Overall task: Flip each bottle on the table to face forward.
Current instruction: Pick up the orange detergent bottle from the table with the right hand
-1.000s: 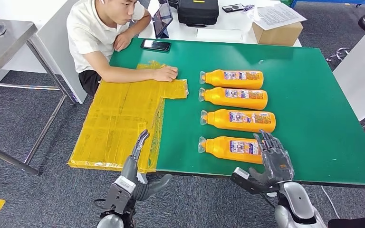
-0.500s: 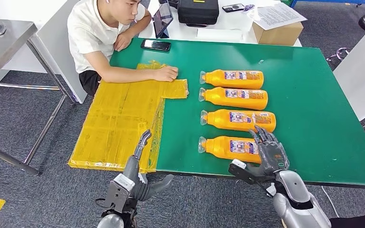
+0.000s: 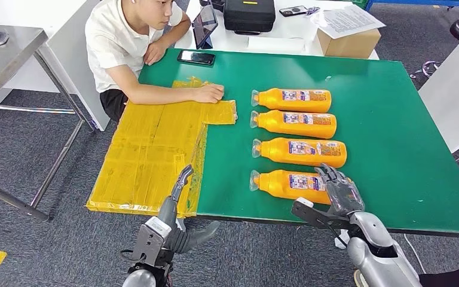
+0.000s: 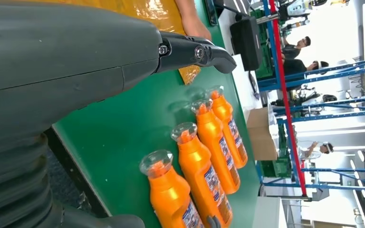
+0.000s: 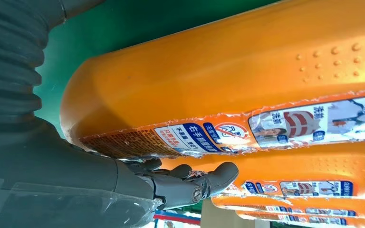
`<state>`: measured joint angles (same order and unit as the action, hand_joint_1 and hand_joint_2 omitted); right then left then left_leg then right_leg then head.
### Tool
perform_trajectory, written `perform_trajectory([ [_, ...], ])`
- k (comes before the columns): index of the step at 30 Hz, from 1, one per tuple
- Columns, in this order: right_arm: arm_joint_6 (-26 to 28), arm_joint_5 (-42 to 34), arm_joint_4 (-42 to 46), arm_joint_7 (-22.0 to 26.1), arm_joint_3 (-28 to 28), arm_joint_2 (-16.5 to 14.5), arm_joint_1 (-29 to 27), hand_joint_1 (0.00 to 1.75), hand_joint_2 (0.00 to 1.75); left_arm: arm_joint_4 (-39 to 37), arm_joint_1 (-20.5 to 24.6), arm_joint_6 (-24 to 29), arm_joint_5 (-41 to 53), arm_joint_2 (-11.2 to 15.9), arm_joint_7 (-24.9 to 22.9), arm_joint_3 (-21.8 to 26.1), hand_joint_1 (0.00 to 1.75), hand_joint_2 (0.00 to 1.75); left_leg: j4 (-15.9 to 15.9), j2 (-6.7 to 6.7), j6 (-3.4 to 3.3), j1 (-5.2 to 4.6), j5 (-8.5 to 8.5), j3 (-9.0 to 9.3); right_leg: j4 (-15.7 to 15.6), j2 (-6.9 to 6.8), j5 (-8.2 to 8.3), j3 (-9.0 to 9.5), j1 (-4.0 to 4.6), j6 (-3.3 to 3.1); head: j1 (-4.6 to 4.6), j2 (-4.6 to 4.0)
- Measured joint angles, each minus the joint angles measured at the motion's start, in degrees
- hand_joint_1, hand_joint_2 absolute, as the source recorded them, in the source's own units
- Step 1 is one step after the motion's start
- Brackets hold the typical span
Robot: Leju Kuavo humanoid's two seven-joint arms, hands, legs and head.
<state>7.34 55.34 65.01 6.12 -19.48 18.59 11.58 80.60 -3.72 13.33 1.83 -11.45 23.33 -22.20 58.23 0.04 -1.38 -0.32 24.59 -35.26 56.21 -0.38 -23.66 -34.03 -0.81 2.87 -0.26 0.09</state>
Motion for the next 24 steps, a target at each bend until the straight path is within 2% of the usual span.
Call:
perform_trajectory([
  [1,-0.48,0.0,-0.39,-0.4,-0.2,0.15,0.31,0.37,1.75,0.01,0.0,-0.13,0.11,0.01,-0.14,-0.17,0.0,1.75,0.0,0.0,0.0,0.0,0.0,0.04,-0.01,0.0,0.0,0.04,0.0,0.0,0.0,0.0],
  [4,-1.26,0.08,-1.24,-1.22,-0.55,0.58,0.95,1.65,1.75,0.03,0.0,-0.3,0.27,0.04,-0.35,-0.57,0.0,1.75,0.0,-0.01,-0.01,0.0,0.01,0.12,-0.04,0.0,0.0,0.13,0.0,0.0,0.0,0.0],
  [5,-1.27,0.11,-1.31,-1.31,-0.56,0.62,0.99,1.71,1.75,0.03,0.0,-0.3,0.27,0.04,-0.36,-0.6,0.0,1.75,0.0,-0.01,-0.01,0.0,0.01,0.13,-0.05,0.0,0.0,0.14,0.0,0.0,0.0,0.0],
  [11,-1.31,0.69,-1.74,-1.95,-0.84,0.81,1.27,1.74,1.75,0.07,-0.01,-0.34,0.36,0.04,-0.39,-0.79,0.0,1.75,0.0,-0.04,-0.01,-0.01,0.0,0.14,-0.05,-0.01,0.0,0.15,0.0,0.01,0.01,0.0],
  [13,-2.62,0.75,-2.57,-2.6,-1.38,1.81,2.12,1.75,1.75,0.14,-0.01,-0.44,0.47,0.04,-0.47,-1.02,0.0,1.75,0.0,-0.06,-0.02,-0.01,0.0,0.18,-0.06,-0.02,0.0,0.19,-0.01,0.01,0.01,0.0],
  [18,-6.29,-2.8,-3.38,-1.43,-1.82,3.73,3.59,1.75,1.75,0.16,0.03,-0.8,0.53,0.04,-0.53,-1.17,0.0,1.75,0.01,-0.07,-0.02,0.0,0.0,0.24,-0.06,-0.02,0.0,0.22,0.0,0.01,0.01,0.0],
  [24,-10.35,-10.79,-3.42,2.62,-1.51,4.94,3.6,1.75,1.75,0.16,0.16,-1.7,-0.18,0.06,-0.43,-1.32,0.0,1.75,0.01,-0.02,-0.04,0.0,0.03,0.29,-0.07,0.0,0.0,0.25,0.0,0.01,0.01,0.0],
])
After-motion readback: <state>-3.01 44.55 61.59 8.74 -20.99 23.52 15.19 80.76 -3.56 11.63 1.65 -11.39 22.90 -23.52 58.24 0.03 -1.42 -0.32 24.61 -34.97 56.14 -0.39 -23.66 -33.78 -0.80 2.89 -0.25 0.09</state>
